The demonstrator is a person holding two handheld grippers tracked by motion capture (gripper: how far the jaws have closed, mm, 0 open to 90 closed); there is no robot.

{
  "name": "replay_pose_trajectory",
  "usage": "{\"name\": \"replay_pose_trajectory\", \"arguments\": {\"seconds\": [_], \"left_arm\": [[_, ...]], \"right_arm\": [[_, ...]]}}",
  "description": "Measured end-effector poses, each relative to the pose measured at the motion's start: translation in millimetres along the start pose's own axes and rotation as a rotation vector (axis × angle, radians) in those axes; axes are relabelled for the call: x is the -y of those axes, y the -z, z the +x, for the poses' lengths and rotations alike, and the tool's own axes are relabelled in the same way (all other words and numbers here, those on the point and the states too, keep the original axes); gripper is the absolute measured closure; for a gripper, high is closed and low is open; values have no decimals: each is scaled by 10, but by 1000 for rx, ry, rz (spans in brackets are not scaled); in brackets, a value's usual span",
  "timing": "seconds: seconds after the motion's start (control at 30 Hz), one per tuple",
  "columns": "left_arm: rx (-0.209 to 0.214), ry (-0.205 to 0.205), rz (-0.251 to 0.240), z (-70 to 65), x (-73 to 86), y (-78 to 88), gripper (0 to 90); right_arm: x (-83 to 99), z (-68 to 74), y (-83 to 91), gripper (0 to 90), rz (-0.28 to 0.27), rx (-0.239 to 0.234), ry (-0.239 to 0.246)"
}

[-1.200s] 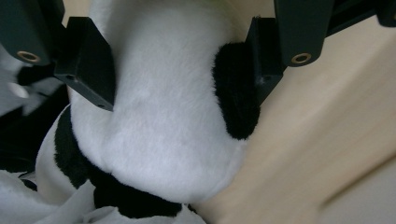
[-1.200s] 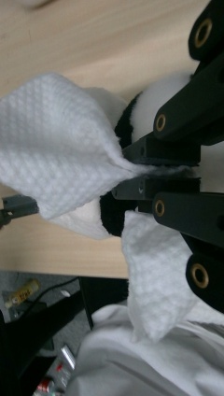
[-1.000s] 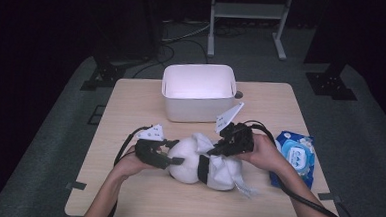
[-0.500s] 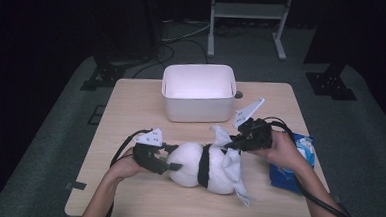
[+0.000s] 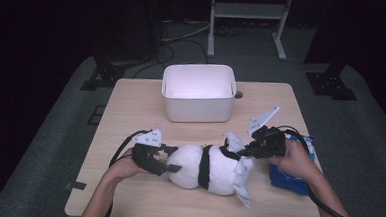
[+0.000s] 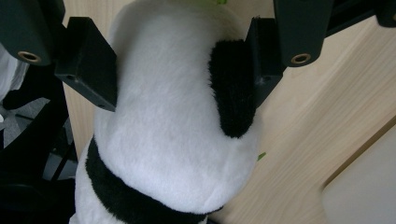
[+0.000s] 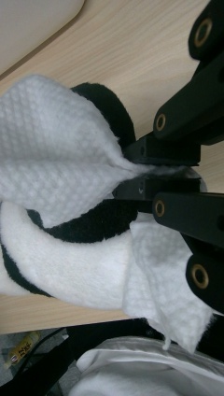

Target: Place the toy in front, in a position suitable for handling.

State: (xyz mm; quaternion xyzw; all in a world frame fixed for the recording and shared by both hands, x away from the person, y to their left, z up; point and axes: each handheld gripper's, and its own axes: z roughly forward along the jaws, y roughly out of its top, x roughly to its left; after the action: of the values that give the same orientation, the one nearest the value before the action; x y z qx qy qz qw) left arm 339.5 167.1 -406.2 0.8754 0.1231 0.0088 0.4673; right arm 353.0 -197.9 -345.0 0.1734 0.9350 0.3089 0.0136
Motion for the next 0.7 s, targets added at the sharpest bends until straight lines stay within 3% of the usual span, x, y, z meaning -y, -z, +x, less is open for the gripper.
{"name": "replay_pose_trajectory", "arguments": {"seconds": [0.5, 0.7], "left_arm": [[4, -28, 4, -21, -13, -13, 341], [11, -42, 6, -40, -21, -11, 348]], "right_arm": [[-303, 7, -45, 842, -15, 2, 32], [-343, -60, -69, 841, -4, 19, 27]]}}
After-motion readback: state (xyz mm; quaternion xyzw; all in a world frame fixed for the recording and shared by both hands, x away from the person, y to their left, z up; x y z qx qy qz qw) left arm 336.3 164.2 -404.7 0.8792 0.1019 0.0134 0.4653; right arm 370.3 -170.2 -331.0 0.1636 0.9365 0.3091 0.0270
